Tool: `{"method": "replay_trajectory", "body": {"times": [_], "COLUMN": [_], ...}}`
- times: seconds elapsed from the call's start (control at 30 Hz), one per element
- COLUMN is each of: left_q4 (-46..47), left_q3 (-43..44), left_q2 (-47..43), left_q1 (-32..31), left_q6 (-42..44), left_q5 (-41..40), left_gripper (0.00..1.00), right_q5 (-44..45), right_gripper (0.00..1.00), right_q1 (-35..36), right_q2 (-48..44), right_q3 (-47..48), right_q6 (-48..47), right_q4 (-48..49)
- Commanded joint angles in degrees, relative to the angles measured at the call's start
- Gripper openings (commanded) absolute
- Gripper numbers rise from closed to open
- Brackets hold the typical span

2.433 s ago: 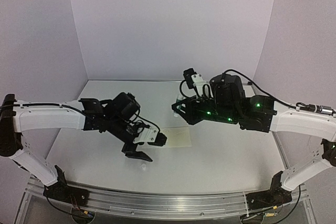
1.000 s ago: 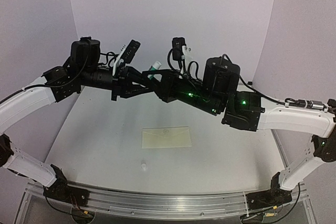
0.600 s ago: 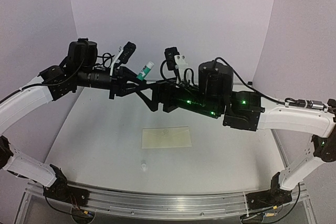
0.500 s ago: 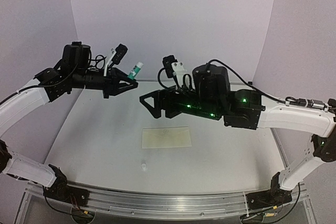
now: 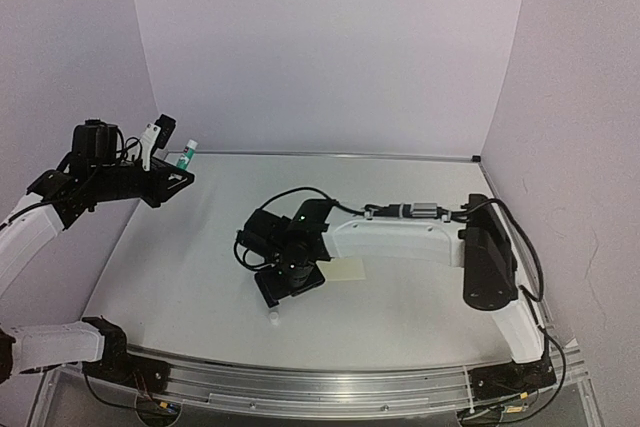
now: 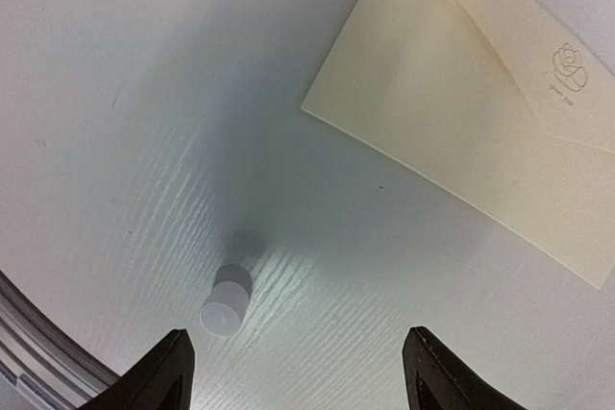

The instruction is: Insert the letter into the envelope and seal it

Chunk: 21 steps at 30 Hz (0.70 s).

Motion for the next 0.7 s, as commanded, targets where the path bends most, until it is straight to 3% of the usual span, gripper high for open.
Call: {"method": "replay_trajectory", "body": {"times": [0.0, 0.33, 0.57, 0.67], "left_q4": [1.61, 2.67, 2.59, 2.71], "left_q3": [-1.55, -2.94, -2.62, -2.27], "left_q2": [-1.98, -2.71, -2.27, -1.97], "left_q1": [0.27, 0.27, 0.27, 0.24], "left_q6": [-0.53, -0.81, -1.05, -1.23], "left_q5": [1.70, 4.08, 4.49, 4.74], "left_gripper": [0.00, 0.00, 0.00, 0.00], "right_q5": [-2.01, -3.47, -1.00, -0.20], "right_gripper": [0.72, 0.53, 0.46, 0.36], "right_q1": [2.85, 3.66, 3.65, 3.65], "right_q2": [4.70, 9.66, 12.71, 13.56], "right_q3": [10.42, 12.00, 14.67, 15.92], "right_q6": [1.25, 2.48, 0.42, -0.16], "right_q4": [-7.16, -9.07, -9.10, -9.06]}}
